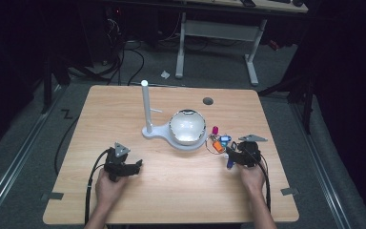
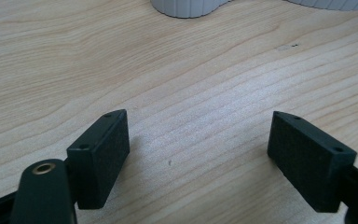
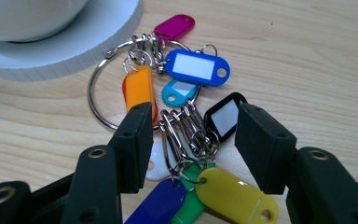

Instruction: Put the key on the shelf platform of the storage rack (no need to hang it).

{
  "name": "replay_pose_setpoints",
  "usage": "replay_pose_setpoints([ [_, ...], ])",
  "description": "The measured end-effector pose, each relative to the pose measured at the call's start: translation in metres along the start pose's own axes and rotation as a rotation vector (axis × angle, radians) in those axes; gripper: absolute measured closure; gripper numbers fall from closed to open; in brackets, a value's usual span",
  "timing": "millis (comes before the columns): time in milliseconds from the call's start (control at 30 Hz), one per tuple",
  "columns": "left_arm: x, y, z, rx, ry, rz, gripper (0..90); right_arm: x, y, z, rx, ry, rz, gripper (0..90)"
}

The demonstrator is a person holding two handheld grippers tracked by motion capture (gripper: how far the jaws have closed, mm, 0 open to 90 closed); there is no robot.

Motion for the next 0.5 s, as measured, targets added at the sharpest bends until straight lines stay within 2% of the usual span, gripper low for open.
replay_pose_setpoints([
  [200,0.000,0.000,0.000,-0.002,0.000,-0.001,21.0,-0.010,0.004,-0.006,-0.021,-0.030,-0.003,46.4],
  [333,0.000,0.000,0.000,-0.001,0.000,-0.001,21.0,-0.016,0.002,-0.009,-0.016,-0.047,0.009,46.5],
  [500,0.000,0.000,0.000,-0.002,0.000,-0.001,21.0,-0.018,0.001,-0.010,-0.007,-0.038,0.009,50.4],
])
Point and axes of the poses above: each handheld gripper's, and its own axes: x roughly backward along the jaws, z roughly out of its top, y roughly to its right, the point moved 3 cm from there along -x, roughly forward along the jaws, and after that the axes turned 15 degrees about y, right-handed, at the moved point
